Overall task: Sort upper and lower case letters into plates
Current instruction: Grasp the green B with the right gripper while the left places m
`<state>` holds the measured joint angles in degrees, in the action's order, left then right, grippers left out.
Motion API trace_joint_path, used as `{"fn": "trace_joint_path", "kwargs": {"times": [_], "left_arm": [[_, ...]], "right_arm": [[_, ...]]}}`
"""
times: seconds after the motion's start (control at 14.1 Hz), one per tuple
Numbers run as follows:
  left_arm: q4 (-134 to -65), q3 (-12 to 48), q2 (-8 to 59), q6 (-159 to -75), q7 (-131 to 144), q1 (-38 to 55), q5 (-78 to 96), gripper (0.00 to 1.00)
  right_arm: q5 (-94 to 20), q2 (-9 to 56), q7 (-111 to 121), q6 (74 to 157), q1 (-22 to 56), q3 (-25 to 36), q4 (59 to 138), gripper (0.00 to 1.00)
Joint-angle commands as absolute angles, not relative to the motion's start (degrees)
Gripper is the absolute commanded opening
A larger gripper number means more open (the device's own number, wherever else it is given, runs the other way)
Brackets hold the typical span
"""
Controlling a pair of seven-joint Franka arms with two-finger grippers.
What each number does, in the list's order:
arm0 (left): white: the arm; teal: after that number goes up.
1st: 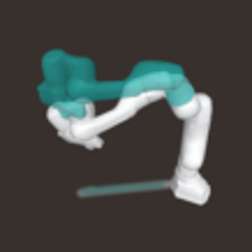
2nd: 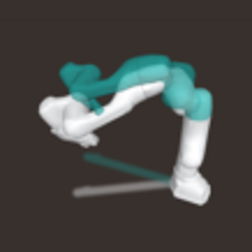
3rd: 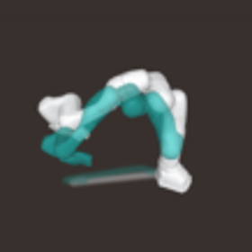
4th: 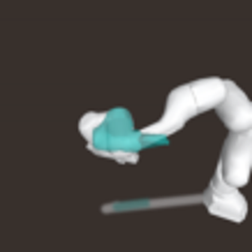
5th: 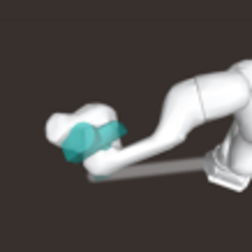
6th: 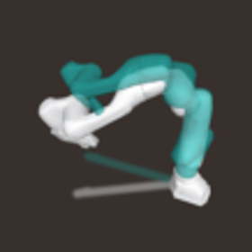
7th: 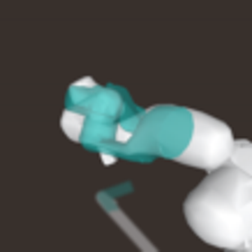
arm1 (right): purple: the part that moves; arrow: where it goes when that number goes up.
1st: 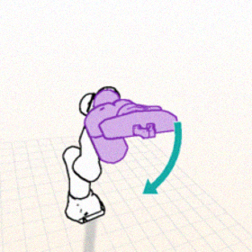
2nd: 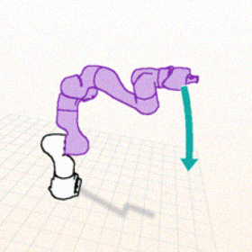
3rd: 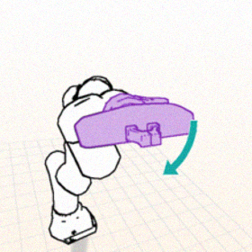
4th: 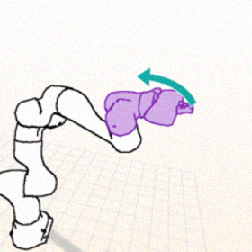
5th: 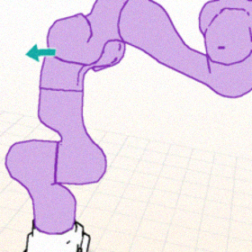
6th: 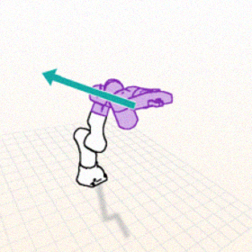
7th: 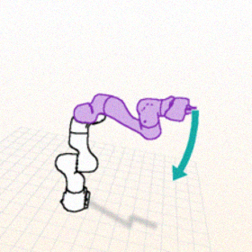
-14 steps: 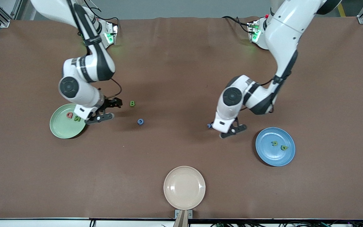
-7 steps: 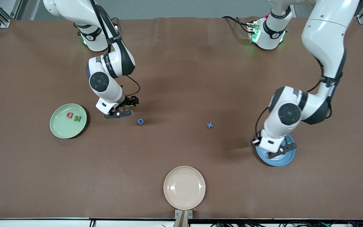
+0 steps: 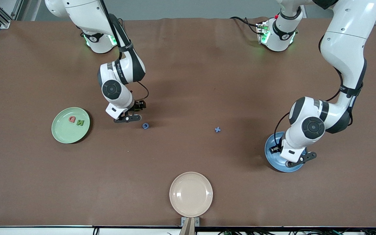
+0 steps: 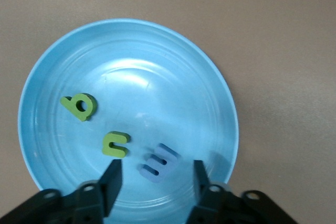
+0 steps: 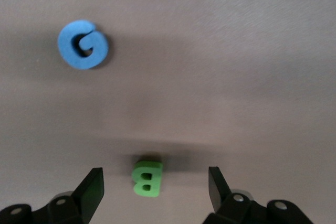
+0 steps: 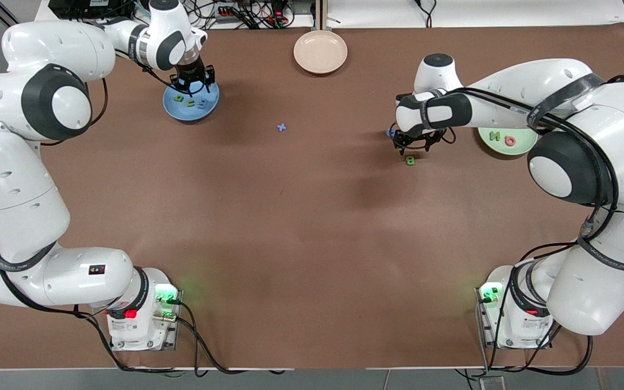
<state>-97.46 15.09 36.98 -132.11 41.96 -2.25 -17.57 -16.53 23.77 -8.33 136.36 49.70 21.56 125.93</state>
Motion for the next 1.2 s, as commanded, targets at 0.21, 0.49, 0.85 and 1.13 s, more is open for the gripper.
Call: {"fn": "trace_joint_path", "kwargs": {"times": [0.21, 0.49, 0.85, 1.13], "left_arm": [[-95.72, 18.1, 35.16, -130.17, 50.94, 1.31, -17.75, 1.0], [-95.45, 19.34, 36.03, -130.08, 68.16, 9.91, -17.75, 1.0], [-96.06, 19.34, 39.11, -130.08, 76.82, 16.17, -17.75, 1.0], [-95.8, 19.34, 41.31, -131.57, 76.73, 17.75, -17.93, 0.96]], "right_arm": [[-18.46, 24.87, -8.7, 137.2, 51.42, 21.8, 127.0, 0.73], [-18.46, 25.49, -8.7, 137.2, 51.33, 21.8, 127.09, 0.63], [-19.77, 25.84, -8.7, 137.2, 51.5, 21.71, 127.09, 0.48], [-19.78, 25.84, -8.7, 137.11, 51.59, 21.27, 127.09, 0.27]]}}
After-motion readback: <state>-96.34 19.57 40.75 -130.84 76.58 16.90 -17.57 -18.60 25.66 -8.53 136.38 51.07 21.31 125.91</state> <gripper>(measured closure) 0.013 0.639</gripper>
